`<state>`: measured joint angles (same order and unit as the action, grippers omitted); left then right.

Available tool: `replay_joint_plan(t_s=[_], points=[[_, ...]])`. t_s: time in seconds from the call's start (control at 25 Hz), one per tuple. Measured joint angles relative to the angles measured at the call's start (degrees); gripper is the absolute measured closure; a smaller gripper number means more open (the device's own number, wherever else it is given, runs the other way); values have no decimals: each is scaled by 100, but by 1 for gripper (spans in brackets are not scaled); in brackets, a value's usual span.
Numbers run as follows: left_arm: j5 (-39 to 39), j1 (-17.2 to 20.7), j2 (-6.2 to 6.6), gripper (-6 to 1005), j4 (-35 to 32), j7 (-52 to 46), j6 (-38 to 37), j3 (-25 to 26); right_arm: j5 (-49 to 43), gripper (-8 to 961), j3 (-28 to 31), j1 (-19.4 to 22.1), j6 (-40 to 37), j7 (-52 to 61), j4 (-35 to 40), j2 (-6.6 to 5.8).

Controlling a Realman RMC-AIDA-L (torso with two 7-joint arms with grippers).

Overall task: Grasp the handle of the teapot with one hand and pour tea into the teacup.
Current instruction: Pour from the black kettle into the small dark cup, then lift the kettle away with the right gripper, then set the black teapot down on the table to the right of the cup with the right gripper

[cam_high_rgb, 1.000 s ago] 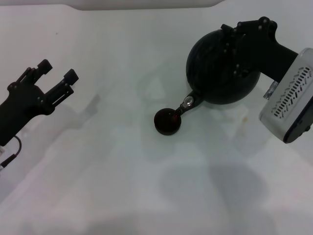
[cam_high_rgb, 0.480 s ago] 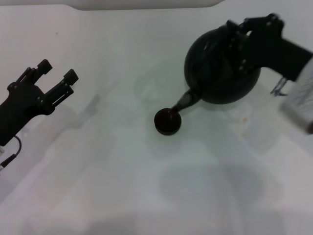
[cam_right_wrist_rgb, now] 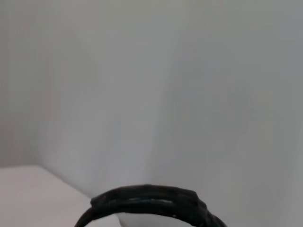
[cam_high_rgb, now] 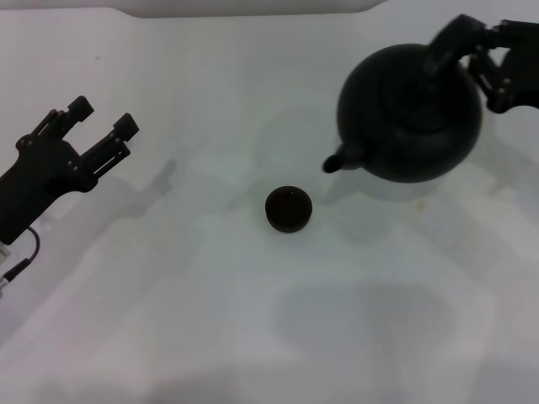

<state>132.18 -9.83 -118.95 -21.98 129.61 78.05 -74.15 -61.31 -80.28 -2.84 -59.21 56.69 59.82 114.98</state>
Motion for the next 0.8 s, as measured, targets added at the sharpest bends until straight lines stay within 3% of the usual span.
replay_joint_plan(t_s=[0.36,0.8], points=[[-26,-54,9,152,8,-11,0,-8,-547,848,829,-173,-494,-79,-1010,-135],[-46,-148,12,151,10,0,-133,-39,-1028,847,1641,-243,-1645,-576,-1745,-183]])
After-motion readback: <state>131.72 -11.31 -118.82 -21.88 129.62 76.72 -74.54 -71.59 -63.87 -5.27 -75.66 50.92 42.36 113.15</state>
